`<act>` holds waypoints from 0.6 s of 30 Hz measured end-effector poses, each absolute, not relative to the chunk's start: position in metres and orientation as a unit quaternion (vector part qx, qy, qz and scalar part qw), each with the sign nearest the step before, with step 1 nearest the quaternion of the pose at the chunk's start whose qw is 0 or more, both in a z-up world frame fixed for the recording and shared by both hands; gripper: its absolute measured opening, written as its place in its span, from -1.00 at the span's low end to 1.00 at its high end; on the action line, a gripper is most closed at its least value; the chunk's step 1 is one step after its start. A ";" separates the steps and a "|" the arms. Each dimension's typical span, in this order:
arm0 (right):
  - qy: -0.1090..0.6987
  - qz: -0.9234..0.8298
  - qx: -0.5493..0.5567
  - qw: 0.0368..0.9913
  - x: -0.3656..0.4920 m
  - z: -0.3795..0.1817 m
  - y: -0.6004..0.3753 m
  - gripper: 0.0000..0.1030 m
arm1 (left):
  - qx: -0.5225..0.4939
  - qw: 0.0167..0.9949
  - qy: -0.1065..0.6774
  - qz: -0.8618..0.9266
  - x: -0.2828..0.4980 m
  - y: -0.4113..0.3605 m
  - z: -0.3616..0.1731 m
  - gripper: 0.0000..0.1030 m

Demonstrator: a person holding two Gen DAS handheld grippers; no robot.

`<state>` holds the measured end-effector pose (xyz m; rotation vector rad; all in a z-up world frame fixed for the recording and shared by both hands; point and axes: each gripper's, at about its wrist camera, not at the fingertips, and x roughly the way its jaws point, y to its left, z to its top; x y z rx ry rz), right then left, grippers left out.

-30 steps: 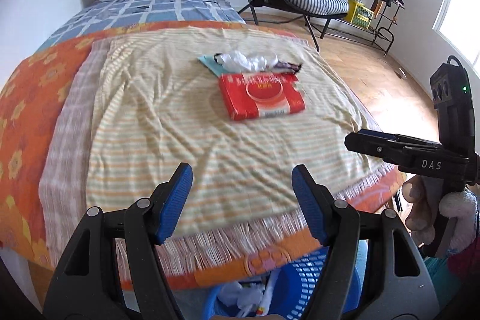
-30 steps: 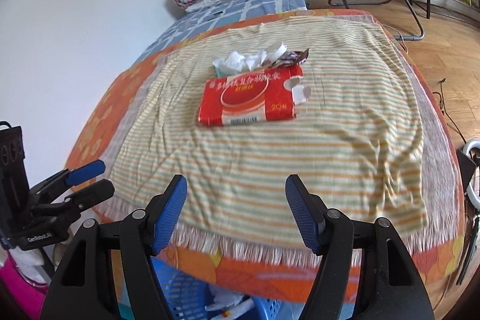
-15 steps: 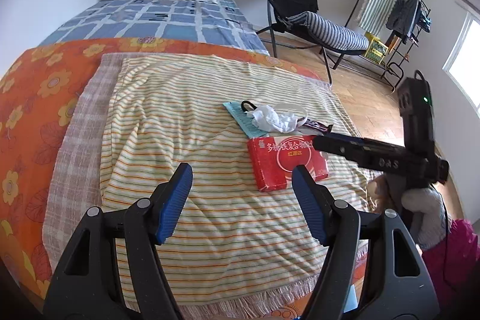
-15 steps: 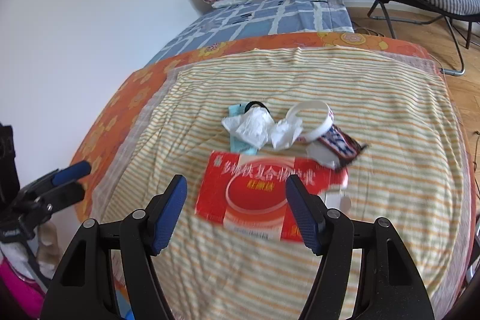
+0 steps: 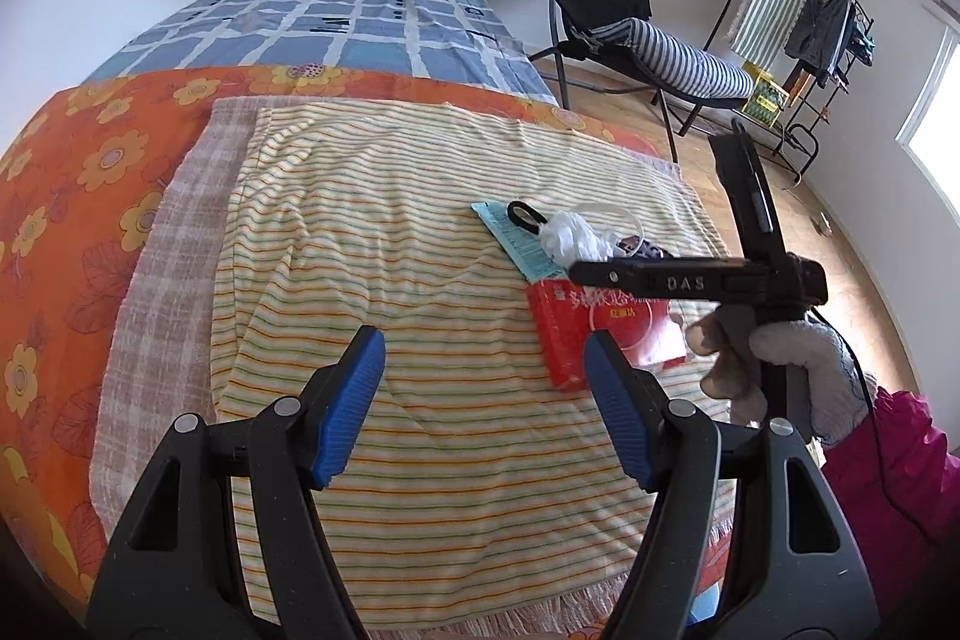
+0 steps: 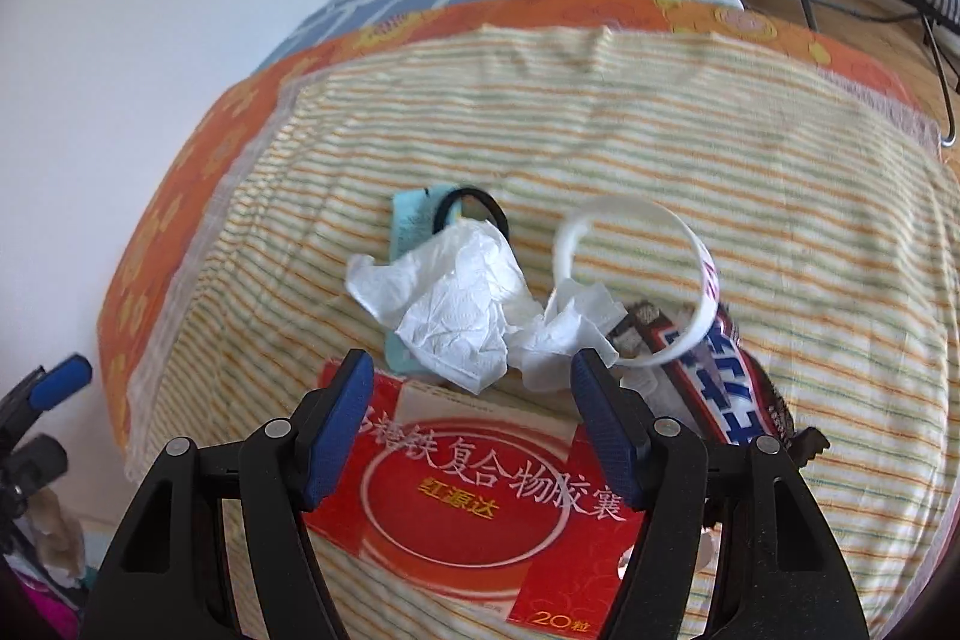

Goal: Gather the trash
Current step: 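Move both tools back toward the red box and tissues on the towel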

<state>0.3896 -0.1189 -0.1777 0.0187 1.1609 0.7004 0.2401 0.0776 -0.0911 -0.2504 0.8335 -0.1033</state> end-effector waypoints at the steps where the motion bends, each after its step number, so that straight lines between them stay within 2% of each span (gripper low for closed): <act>1: 0.542 0.323 0.011 0.776 0.388 -0.179 -0.122 0.32 | -0.121 0.906 0.402 -0.050 0.241 0.078 -0.091 0.38; 8: 0.566 0.357 0.048 0.741 0.354 -0.177 -0.153 0.32 | -0.121 0.905 0.403 -0.057 0.261 0.075 -0.093 0.37; 12: 0.578 0.384 0.041 0.719 0.326 -0.179 -0.155 0.32 | -0.113 0.903 0.410 -0.067 0.279 0.068 -0.097 0.15; 16: 0.564 0.370 -0.009 0.738 0.310 -0.174 -0.146 0.32 | -0.145 0.891 0.423 -0.080 0.304 0.065 -0.106 0.06; 17: 0.555 0.369 -0.017 0.746 0.306 -0.172 -0.144 0.36 | -0.153 0.888 0.426 -0.084 0.312 0.063 -0.109 0.06; 18: 0.545 0.366 -0.026 0.754 0.303 -0.170 -0.144 0.51 | -0.158 0.885 0.429 -0.089 0.320 0.060 -0.111 0.06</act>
